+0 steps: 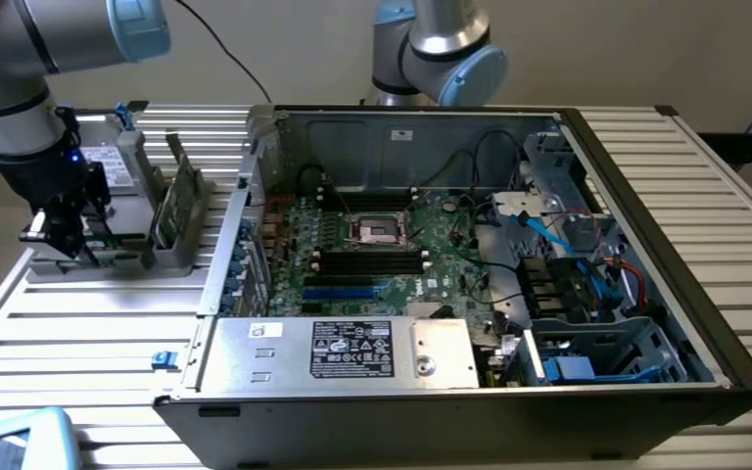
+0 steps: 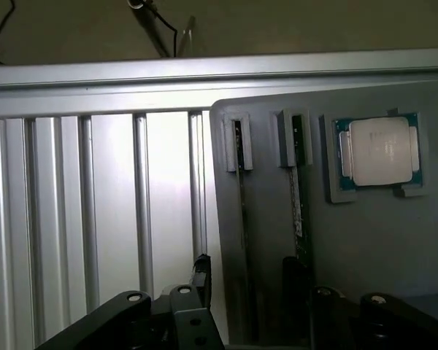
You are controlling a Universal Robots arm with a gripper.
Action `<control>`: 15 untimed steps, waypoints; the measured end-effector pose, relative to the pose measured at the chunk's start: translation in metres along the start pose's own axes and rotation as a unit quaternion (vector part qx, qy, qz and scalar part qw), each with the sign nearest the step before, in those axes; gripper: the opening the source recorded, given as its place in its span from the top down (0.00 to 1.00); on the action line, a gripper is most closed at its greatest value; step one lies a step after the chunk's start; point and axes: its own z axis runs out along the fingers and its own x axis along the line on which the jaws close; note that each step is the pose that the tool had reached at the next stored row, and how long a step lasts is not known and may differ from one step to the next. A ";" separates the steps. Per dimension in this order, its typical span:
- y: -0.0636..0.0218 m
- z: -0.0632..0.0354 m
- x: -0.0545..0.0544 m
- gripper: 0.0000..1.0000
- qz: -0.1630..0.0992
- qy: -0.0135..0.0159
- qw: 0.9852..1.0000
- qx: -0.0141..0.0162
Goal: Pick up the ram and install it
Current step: 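Pick up the ram and move it above insertion slot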
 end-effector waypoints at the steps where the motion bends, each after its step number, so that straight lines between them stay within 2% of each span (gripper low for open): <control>1: 0.0000 0.0001 0.000 0.47 0.000 0.000 1.000 0.000; 8: -0.0005 0.0075 0.000 0.47 0.000 0.000 1.000 0.000; 10: -0.0006 0.0096 0.000 0.56 0.000 0.000 1.000 0.000; 12: -0.0005 0.0102 0.000 0.56 0.000 0.000 1.000 0.000; 13: -0.0005 0.0102 0.000 0.63 0.000 0.000 1.000 0.000; 15: -0.0006 0.0112 0.000 0.63 0.000 0.000 1.000 0.000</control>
